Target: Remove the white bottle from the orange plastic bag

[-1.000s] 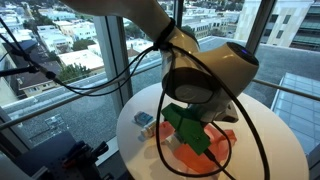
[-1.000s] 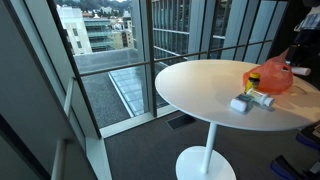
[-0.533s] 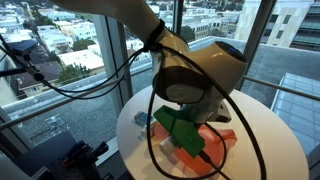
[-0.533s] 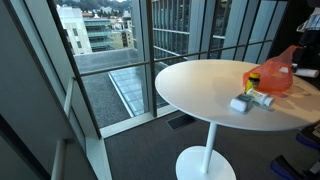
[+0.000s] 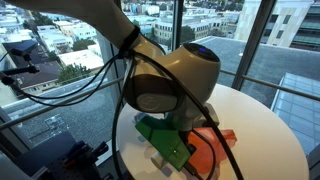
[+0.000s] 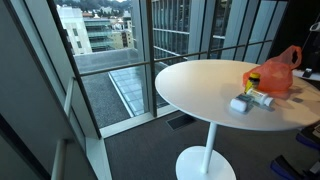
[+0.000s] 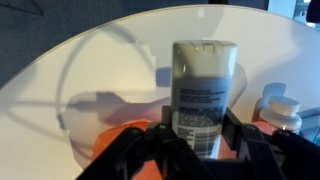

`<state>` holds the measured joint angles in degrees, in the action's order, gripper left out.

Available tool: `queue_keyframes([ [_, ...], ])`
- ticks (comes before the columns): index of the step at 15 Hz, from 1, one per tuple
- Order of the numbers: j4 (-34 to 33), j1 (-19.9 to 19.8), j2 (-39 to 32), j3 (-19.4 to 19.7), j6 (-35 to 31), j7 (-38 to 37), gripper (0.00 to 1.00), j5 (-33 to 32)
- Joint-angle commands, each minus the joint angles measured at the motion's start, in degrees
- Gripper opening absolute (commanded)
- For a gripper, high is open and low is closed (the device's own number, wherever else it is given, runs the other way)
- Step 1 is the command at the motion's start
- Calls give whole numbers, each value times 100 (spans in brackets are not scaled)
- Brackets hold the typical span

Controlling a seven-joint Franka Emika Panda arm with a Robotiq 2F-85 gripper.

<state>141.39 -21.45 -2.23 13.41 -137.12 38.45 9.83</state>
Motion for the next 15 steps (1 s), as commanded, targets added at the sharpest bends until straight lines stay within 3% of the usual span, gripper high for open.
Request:
queue_keyframes([
  [1, 450, 120, 318, 179, -436, -187, 25, -290],
  [15, 776, 314, -387, 15, -1485, 55, 25, 7],
])
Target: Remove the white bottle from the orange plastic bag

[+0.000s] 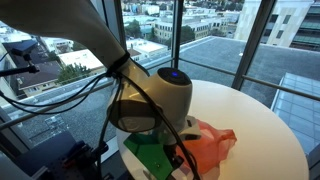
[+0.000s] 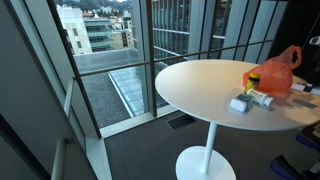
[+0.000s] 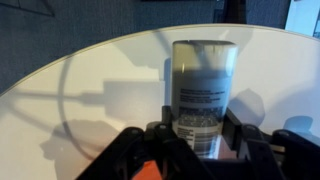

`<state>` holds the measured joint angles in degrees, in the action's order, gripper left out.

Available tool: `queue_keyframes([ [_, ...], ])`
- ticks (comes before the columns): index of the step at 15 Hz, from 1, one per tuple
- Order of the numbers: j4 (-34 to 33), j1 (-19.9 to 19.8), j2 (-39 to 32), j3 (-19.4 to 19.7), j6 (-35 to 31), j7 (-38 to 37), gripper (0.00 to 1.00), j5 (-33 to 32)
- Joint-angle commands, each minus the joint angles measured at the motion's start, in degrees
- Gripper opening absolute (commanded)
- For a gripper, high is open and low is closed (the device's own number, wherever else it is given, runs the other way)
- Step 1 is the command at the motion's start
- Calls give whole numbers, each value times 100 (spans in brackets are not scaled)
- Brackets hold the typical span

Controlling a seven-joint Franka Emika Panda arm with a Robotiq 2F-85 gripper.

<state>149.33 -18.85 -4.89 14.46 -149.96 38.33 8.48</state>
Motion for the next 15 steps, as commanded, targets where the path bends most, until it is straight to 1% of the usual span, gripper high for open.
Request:
queue_keyframes([
  [1, -38, 63, -185, -132, -263, 60, 25, 149],
  [9, -368, 9, -713, -617, -402, 133, 25, 542],
  [15, -914, -92, -1193, -724, -606, -26, 25, 411],
])
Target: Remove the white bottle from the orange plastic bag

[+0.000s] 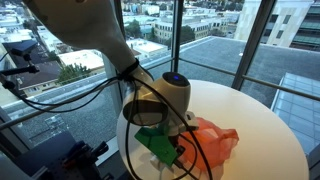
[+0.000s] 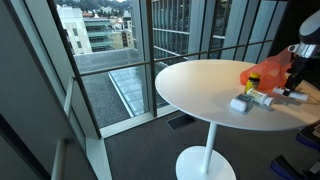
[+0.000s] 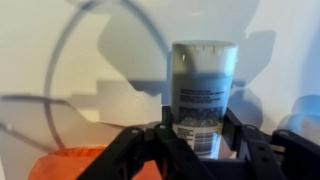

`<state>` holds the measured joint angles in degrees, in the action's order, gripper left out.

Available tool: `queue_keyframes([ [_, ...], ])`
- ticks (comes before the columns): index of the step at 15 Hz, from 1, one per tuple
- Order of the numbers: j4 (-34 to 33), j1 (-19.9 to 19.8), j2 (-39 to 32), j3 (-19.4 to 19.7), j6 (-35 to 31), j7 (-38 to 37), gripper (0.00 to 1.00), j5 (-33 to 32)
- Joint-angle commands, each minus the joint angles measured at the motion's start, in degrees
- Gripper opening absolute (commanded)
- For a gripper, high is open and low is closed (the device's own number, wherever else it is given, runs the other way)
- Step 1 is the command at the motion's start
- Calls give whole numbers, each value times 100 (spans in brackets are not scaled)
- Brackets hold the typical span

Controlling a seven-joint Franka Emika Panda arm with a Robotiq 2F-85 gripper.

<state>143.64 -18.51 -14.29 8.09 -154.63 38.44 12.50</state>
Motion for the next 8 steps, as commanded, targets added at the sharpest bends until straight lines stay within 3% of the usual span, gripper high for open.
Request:
queue_keyframes([
  [1, -452, -161, -319, -99, -179, -54, 25, 5],
  [8, -919, -403, -589, -207, -409, -105, 25, -53],
])
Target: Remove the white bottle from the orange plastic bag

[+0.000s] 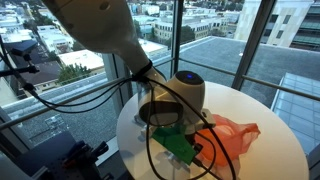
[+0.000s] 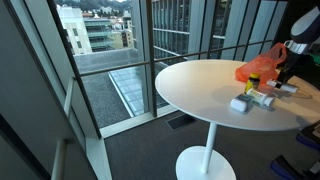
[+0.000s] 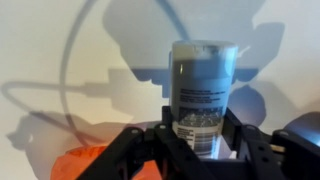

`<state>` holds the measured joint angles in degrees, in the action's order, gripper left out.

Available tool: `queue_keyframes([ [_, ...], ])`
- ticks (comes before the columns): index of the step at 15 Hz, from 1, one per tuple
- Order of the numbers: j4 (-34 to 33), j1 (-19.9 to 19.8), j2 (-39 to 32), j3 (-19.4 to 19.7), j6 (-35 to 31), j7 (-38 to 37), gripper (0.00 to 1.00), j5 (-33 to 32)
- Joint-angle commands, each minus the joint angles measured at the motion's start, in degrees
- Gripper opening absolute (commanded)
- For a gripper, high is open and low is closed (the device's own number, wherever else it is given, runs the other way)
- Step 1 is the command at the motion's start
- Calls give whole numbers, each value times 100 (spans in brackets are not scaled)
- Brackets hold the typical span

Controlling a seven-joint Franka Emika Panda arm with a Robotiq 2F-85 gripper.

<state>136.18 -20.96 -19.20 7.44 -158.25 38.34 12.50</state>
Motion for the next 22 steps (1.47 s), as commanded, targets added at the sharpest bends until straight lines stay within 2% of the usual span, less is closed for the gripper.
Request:
queue_keyframes([
  [1, -178, -170, -116, -163, -46, -101, 25, -59],
  [11, -205, -147, -299, -450, -37, -179, 25, -76],
  [12, -202, -150, -299, -457, -46, -185, 36, -79],
  [13, -199, -160, -297, -464, -47, -181, 66, -80],
  [17, -121, -187, -189, -466, -31, -161, 98, -74],
  [19, -17, -183, -18, -442, 54, -188, 100, -85],
  [22, 98, 41, 225, -119, 194, -719, 100, -383],
])
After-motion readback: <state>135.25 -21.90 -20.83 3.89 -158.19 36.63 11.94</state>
